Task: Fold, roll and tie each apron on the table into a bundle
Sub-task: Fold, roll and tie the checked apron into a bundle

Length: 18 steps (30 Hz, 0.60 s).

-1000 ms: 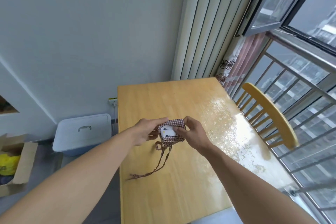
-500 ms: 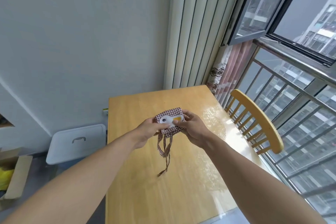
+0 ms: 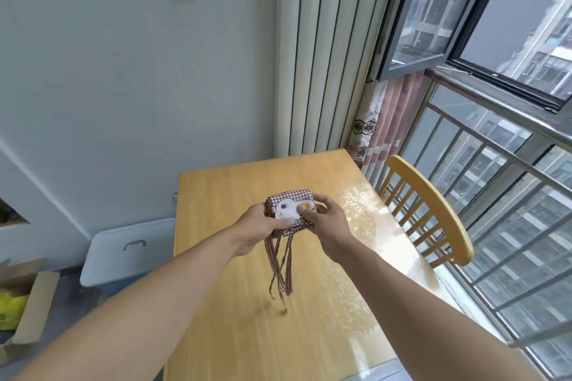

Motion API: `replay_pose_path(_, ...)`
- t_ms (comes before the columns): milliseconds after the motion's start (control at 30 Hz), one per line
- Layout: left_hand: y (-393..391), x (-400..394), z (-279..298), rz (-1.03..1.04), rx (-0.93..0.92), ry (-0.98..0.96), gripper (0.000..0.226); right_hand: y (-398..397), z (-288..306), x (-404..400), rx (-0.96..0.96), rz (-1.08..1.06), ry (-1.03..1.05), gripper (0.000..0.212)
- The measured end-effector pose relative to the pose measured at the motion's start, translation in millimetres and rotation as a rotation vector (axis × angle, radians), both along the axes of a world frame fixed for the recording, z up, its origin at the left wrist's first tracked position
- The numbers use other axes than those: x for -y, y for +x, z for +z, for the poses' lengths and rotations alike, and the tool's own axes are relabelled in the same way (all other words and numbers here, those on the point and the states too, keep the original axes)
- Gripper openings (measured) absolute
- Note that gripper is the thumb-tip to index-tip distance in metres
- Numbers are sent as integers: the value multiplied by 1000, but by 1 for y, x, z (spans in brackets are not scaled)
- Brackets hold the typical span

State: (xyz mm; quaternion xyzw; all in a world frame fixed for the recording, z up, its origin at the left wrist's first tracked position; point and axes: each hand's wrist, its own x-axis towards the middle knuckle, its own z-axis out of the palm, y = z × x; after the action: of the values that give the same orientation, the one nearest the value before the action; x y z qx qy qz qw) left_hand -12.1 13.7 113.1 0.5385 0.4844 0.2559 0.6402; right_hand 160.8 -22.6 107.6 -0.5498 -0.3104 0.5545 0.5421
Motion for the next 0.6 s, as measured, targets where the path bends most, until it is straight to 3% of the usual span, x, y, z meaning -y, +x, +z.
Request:
replay_pose_path(100,4,5,9,83,-121,87,13,1,-2,4,113,-38,2,45)
replay_pose_path(200,8,5,14,202,-200,202,15,-5,-4,16,176,-101,-11,62)
replay_pose_path(300,9,1,20,279,-195,236,23,-15,-11,31,301,55,-87,71)
replay_pose_path(467,2,-5,25,343,-210,247,13,-23,-12,34,461,268,-65,26)
replay_pose_path(600,-5,-7,21,335,-250,308,14,-20,7,32,531,298,-7,17)
